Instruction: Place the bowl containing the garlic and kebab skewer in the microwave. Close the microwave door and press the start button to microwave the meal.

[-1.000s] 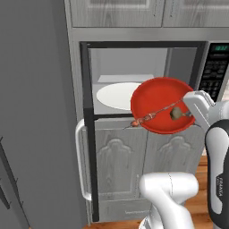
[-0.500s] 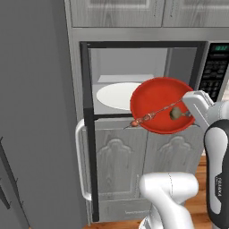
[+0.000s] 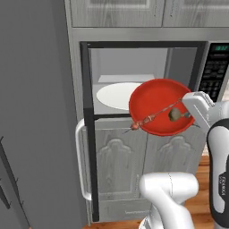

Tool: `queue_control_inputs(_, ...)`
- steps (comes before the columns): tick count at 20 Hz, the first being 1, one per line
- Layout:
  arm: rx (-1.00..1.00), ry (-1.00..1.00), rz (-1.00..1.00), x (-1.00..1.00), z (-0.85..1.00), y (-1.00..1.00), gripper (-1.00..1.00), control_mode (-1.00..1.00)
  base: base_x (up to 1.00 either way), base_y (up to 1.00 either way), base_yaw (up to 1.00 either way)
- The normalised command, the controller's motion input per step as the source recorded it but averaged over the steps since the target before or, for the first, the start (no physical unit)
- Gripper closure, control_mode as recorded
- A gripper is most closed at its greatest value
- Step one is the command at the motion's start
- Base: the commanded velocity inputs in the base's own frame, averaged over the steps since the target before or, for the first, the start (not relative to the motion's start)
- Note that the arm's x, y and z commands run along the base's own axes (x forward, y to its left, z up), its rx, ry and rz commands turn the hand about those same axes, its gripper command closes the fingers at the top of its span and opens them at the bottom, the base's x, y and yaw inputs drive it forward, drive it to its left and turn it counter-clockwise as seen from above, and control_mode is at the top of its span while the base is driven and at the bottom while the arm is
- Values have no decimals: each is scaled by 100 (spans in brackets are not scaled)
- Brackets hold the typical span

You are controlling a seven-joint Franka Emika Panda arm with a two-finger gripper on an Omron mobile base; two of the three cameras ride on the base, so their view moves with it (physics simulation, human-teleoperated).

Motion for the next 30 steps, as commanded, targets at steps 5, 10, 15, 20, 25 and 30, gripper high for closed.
queue_control_inputs(5,0,0,3,1,0,-1,100,-100,0,0,0)
queue_control_inputs(10,0,1,1,18,0,0,100,-100,0,0,0)
queue_control_inputs(15,4,6,0,58,0,0,100,-100,0,0,0)
queue_control_inputs(20,1,15,-1,40,-14,0,100,-100,0,0,0)
queue_control_inputs(25,10,3,-17,16,-14,0,100,-100,0,0,0)
queue_control_inputs(30,20,-1,-28,17,-17,-2,100,-100,0,0,0)
